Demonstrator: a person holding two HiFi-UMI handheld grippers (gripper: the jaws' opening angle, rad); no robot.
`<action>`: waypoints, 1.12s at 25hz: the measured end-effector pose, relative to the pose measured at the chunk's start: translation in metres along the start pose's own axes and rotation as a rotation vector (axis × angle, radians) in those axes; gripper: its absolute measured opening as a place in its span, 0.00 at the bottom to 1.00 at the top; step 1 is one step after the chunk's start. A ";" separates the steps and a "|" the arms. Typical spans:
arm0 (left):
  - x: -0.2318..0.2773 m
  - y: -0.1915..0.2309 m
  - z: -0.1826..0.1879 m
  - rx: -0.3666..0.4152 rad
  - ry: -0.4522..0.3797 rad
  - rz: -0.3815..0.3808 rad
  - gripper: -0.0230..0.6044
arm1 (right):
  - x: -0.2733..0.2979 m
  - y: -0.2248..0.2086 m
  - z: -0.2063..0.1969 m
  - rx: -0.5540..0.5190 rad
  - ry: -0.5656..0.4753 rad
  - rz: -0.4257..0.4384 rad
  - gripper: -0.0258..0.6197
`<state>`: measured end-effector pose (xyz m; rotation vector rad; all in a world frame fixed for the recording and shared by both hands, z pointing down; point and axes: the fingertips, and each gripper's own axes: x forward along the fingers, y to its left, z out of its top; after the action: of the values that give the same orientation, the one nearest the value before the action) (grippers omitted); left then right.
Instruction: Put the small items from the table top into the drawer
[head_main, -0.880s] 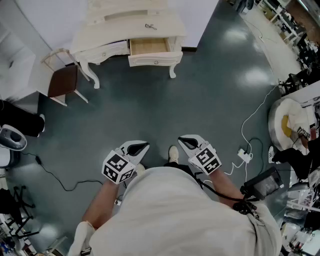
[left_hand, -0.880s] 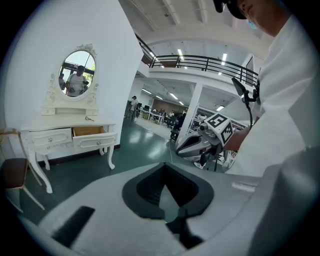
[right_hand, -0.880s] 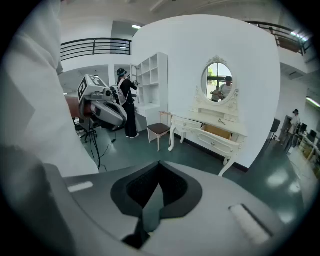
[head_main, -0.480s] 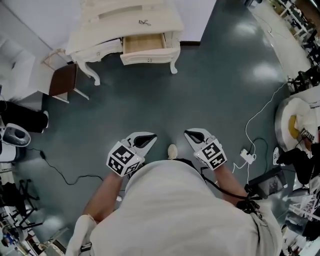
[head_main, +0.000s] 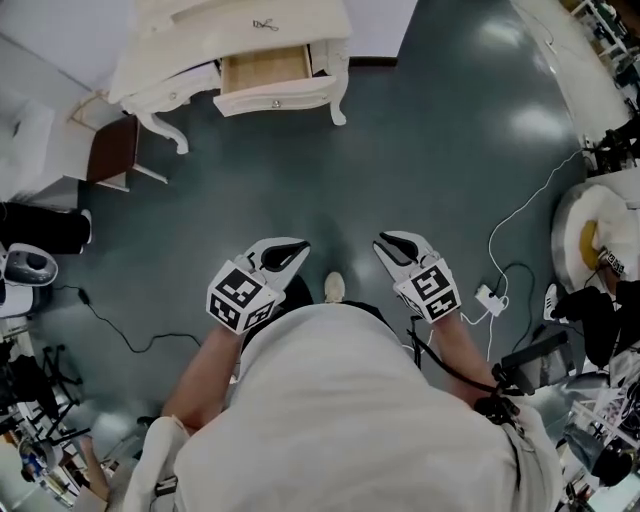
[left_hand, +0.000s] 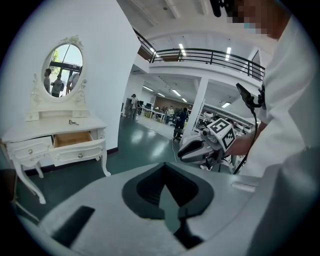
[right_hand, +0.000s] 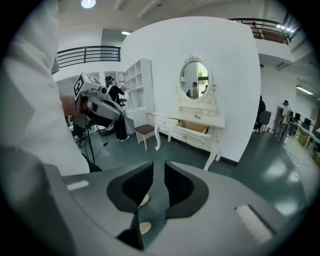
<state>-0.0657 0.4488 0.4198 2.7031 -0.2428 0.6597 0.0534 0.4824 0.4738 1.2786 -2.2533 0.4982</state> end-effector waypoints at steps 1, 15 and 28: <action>0.006 0.004 0.003 -0.002 0.005 -0.002 0.04 | 0.001 -0.008 0.000 0.014 -0.004 -0.007 0.15; 0.067 0.189 0.089 -0.025 -0.075 -0.056 0.08 | 0.092 -0.118 0.096 -0.007 0.049 -0.082 0.05; 0.039 0.359 0.127 -0.136 -0.208 0.085 0.07 | 0.206 -0.169 0.218 -0.175 0.165 -0.019 0.04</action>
<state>-0.0668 0.0666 0.4373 2.6405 -0.4400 0.3685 0.0576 0.1410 0.4290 1.1277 -2.0956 0.3757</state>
